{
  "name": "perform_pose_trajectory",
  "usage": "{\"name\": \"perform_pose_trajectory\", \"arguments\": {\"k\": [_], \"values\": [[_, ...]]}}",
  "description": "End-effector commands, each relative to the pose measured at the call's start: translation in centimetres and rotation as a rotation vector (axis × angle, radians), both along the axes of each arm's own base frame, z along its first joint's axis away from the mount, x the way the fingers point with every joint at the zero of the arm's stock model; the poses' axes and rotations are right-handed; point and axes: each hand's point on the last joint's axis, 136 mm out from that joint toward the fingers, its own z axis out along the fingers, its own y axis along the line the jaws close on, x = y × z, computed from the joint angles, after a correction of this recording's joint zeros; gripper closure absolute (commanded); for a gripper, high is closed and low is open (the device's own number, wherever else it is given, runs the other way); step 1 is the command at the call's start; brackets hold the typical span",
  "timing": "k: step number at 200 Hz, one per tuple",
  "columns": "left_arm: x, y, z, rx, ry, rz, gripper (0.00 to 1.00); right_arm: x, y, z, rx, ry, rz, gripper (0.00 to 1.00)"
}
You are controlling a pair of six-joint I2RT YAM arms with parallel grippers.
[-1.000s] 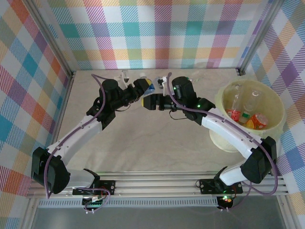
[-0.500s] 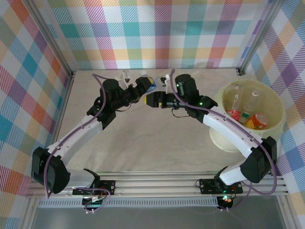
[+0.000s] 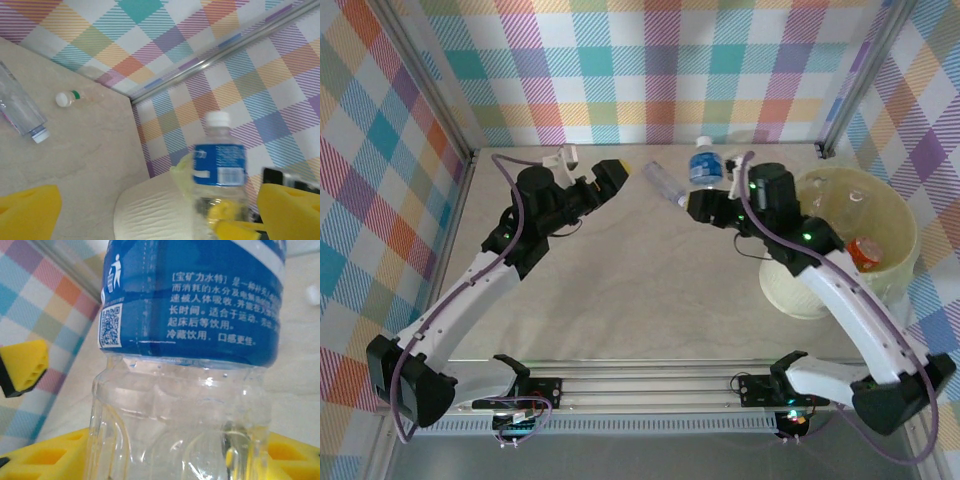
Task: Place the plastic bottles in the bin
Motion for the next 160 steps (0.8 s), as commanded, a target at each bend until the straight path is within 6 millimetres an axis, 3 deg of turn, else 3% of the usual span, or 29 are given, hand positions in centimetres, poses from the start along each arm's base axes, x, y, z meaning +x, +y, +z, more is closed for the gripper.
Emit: {"name": "perform_pose_trajectory", "arguments": {"k": [1, 56, 89, 107, 140, 160], "values": [[-0.2, 0.5, -0.2, 0.029, -0.008, 0.032, 0.0, -1.3, -5.2, 1.4, -0.186, -0.079, -0.119, 1.0], [0.2, 0.6, -1.1, 0.034, 0.018, 0.047, 0.0, -3.2, -17.0, 3.1, -0.596, -0.123, -0.492, 1.0], [0.4, 0.6, -1.6, 0.04, 0.032, 0.053, 0.0, -3.9, -22.8, 3.0, -0.732, -0.032, -0.648, 0.98], [0.6, 0.4, -1.8, 0.039, 0.044, 0.053, 0.0, -4.1, -24.5, 3.1, -0.691, 0.03, -0.681, 0.91], [0.8, -0.1, -2.0, 0.044, 0.066, 0.034, 0.0, -5.2, -25.0, 4.0, -0.434, 0.107, -0.724, 0.86], [1.1, -0.4, -2.4, 0.059, 0.081, 0.023, 0.0, -6.3, -27.4, 3.3, -0.427, 0.183, -0.826, 0.88]]}}
